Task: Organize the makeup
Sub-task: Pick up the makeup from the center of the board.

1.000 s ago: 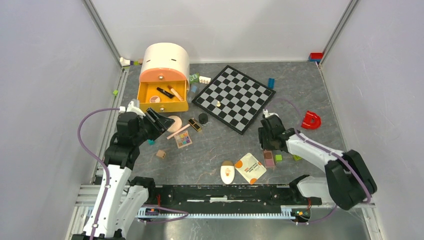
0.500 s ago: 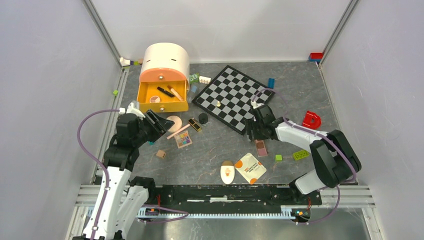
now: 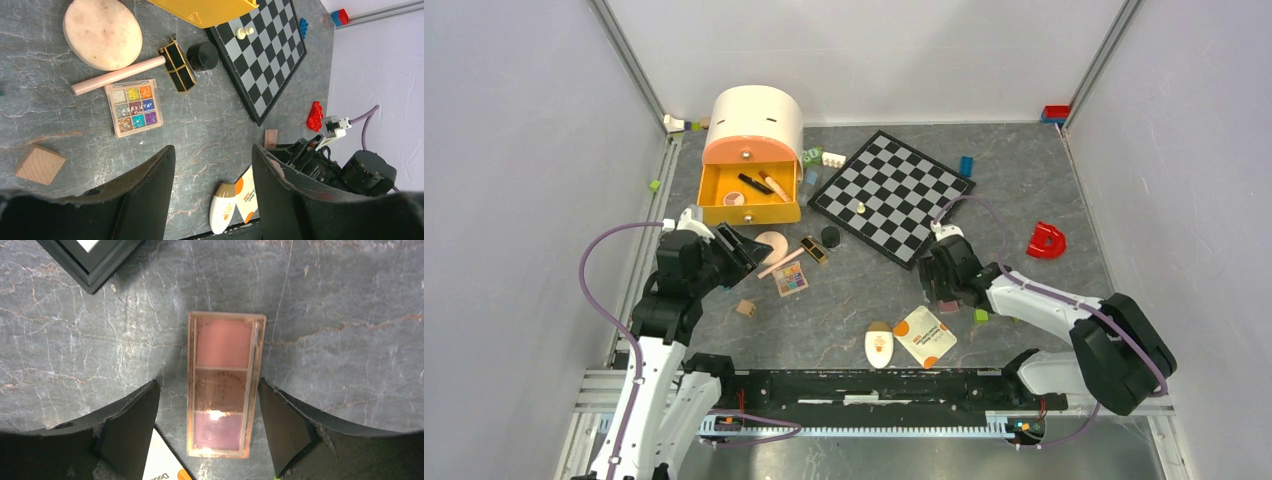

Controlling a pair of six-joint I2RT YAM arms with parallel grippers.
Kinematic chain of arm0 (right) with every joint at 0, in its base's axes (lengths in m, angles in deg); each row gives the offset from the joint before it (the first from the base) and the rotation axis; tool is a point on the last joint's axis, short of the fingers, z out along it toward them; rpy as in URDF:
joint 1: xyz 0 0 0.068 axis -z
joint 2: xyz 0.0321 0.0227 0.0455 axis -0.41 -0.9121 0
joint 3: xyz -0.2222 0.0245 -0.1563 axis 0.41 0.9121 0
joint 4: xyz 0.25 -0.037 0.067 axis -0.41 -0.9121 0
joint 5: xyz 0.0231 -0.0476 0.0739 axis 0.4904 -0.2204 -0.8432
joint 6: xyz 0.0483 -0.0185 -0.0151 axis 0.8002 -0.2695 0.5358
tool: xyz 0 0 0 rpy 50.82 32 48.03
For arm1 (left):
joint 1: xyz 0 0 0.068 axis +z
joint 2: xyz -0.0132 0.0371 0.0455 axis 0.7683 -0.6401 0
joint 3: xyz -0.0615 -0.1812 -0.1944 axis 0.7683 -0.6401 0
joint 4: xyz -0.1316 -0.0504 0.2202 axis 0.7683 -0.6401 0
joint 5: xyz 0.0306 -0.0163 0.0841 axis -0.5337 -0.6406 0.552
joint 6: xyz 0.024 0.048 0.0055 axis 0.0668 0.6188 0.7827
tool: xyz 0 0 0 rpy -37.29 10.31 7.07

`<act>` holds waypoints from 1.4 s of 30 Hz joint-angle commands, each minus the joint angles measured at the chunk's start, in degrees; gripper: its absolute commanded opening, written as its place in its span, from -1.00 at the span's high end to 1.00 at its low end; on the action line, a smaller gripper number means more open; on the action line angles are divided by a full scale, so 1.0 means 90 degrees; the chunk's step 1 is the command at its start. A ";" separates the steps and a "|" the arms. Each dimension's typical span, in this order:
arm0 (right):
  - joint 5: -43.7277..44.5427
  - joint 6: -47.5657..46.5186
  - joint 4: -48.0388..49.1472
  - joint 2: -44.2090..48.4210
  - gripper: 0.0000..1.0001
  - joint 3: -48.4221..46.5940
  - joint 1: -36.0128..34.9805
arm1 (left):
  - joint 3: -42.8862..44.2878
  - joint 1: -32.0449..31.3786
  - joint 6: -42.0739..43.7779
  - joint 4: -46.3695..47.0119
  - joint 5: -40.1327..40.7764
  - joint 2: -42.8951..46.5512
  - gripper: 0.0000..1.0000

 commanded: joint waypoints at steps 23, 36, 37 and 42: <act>0.0024 0.0289 -0.1094 0.1219 0.19 0.0375 -0.0243 | 0.0004 0.0000 0.0252 0.0211 -0.0608 -0.0103 -0.31; -0.0232 -0.0147 -0.0504 0.1832 0.25 -0.0906 -0.1434 | 0.0844 -0.1773 0.0014 0.0515 0.0098 -0.0828 -0.37; -0.0344 -0.0188 -0.0465 0.1843 0.25 -0.0972 -0.1480 | 0.0839 -0.2078 -0.0020 0.0603 0.0325 -0.0896 -0.38; -0.0709 -0.0656 -0.0390 0.1828 0.26 -0.1223 -0.1792 | 0.1095 -0.3334 -0.0091 0.0661 0.1101 -0.1457 -0.42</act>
